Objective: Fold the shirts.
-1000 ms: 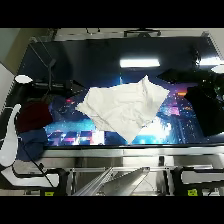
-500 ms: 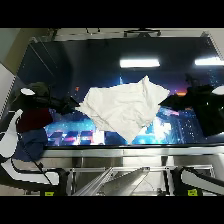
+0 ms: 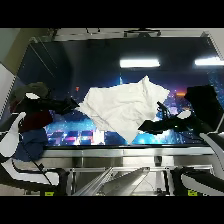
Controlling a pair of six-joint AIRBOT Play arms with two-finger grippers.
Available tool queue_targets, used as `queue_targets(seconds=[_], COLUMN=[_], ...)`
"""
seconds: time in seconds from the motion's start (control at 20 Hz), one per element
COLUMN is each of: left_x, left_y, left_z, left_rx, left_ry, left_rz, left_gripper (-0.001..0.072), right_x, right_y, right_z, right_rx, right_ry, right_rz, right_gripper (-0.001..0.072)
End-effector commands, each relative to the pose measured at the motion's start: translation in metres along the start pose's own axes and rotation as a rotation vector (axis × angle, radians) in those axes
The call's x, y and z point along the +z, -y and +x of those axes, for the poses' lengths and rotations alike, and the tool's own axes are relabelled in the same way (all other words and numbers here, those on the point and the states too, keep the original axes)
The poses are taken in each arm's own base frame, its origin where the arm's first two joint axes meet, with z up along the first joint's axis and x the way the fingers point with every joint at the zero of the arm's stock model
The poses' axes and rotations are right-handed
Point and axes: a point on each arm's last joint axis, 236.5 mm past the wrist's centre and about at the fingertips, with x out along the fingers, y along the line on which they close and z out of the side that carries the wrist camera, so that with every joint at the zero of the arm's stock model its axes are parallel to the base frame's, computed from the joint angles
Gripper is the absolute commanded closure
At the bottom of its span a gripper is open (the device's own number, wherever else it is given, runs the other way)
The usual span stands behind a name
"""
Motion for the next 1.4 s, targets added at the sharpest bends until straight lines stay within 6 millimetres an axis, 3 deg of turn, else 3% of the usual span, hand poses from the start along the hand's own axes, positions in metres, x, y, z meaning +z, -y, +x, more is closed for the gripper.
queue_targets(seconds=[0.0,0.1,0.15,0.2,0.25,0.35,0.4,0.45,0.5,0.6,0.7,0.75,0.85,0.95,1.0,1.1,1.2,1.3,1.35], left_x=[0.018,0.019,0.018,0.017,0.015,0.015,0.014,0.012,0.011,0.011,0.017,0.026,0.053,0.082,0.09,0.087,0.053,0.002,-0.022], left_y=[0.002,0.012,0.016,0.02,0.022,0.023,0.023,0.023,0.024,0.025,0.033,0.044,0.088,0.151,0.189,0.267,0.338,0.388,0.405], left_z=[0.011,0.019,0.023,0.026,0.027,0.028,0.028,0.028,0.028,0.028,0.024,0.014,-0.03,-0.11,-0.16,-0.27,-0.376,-0.452,-0.475], left_rx=[0.048,0.057,0.058,0.058,0.058,0.056,0.055,0.052,0.049,0.047,0.025,-0.008,-0.093,-0.165,-0.189,-0.229,-0.224,-0.181,-0.161], left_ry=[0.075,0.082,0.078,0.073,0.067,0.065,0.062,0.056,0.05,0.05,0.064,0.083,0.171,0.325,0.419,0.652,0.892,1.075,1.14], left_rz=[0.039,0.08,0.101,0.129,0.15,0.153,0.153,0.152,0.152,0.15,0.15,0.152,0.211,0.337,0.429,0.612,0.8,0.941,0.991], left_gripper=[0.0011,0.0013,0.0138,0.0336,0.0457,0.0463,0.05,0.066,0.0679,0.068,0.0683,0.0684,0.0686,0.0686,0.0686,0.0685,0.0685,0.0685,0.0684], right_x=[-0.005,-0.013,-0.015,-0.015,-0.014,-0.012,-0.011,-0.009,-0.006,0.003,0.03,0.051,0.106,0.149,0.156,0.143,0.104,0.052,0.029], right_y=[-0.011,-0.016,-0.019,-0.022,-0.026,-0.037,-0.044,-0.051,-0.058,-0.068,-0.084,-0.095,-0.123,-0.165,-0.188,-0.241,-0.296,-0.343,-0.361], right_z=[0.039,0.052,0.056,0.058,0.058,0.057,0.055,0.054,0.051,0.044,0.022,0.002,-0.072,-0.185,-0.24,-0.347,-0.437,-0.494,-0.509], right_rx=[0.005,0.025,0.038,0.05,0.066,0.114,0.139,0.169,0.193,0.21,0.243,0.274,0.342,0.406,0.414,0.383,0.297,0.19,0.143], right_ry=[0.01,-0.02,-0.027,-0.026,-0.02,-0.011,-0.008,0.002,0.015,0.047,0.125,0.179,0.334,0.53,0.622,0.816,1.027,1.193,1.252], right_rz=[0.045,0.051,0.053,0.054,0.051,0.028,0.026,0.017,0.012,-0.013,-0.058,-0.083,-0.179,-0.325,-0.406,-0.588,-0.779,-0.95,-1.014], right_gripper=[0.0202,0.0203,0.0203,0.0204,0.0213,0.0523,0.0568,0.064,0.0695,0.0695,0.0696,0.0696,0.0696,0.0696,0.0695,0.0696,0.0696,0.0696,0.0696])
